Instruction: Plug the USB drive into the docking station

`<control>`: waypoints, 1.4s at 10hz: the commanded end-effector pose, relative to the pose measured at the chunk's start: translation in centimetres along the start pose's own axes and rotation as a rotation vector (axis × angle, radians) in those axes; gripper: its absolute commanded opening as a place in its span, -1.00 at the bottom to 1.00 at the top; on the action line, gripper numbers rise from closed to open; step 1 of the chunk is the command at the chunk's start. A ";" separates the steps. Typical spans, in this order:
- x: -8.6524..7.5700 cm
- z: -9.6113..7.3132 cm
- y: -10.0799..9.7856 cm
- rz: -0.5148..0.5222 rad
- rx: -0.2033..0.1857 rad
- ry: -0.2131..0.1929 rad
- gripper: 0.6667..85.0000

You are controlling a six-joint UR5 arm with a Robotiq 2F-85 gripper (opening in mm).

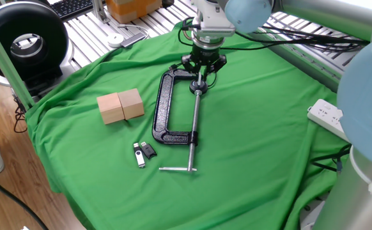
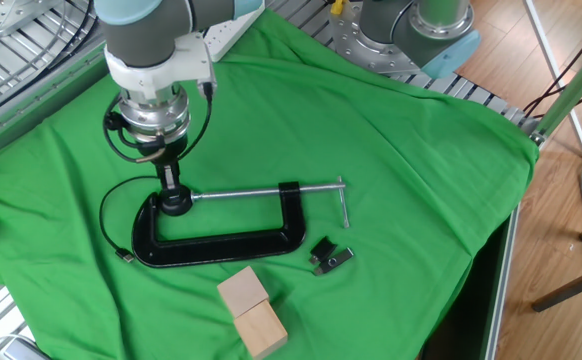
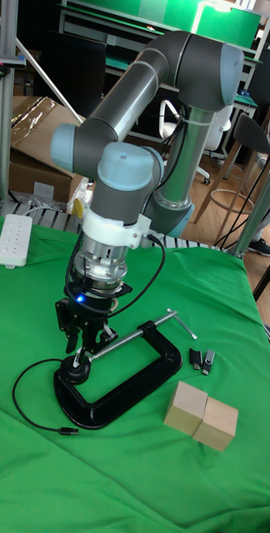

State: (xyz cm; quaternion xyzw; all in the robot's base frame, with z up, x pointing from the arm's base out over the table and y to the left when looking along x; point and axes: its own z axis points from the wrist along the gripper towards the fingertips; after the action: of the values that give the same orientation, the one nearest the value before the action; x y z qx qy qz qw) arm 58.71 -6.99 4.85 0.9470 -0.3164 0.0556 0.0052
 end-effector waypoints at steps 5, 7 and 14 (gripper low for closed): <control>-0.4 -2.1 -0.6 0.108 0.017 -0.037 0.04; -0.5 -2.2 -0.6 0.106 0.016 -0.038 0.00; -0.7 -1.0 -1.2 0.055 0.030 -0.073 -0.98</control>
State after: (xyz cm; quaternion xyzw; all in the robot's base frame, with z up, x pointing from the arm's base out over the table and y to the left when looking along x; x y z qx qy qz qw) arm 58.43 -6.12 5.84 0.9387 -0.3437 0.0264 -0.0060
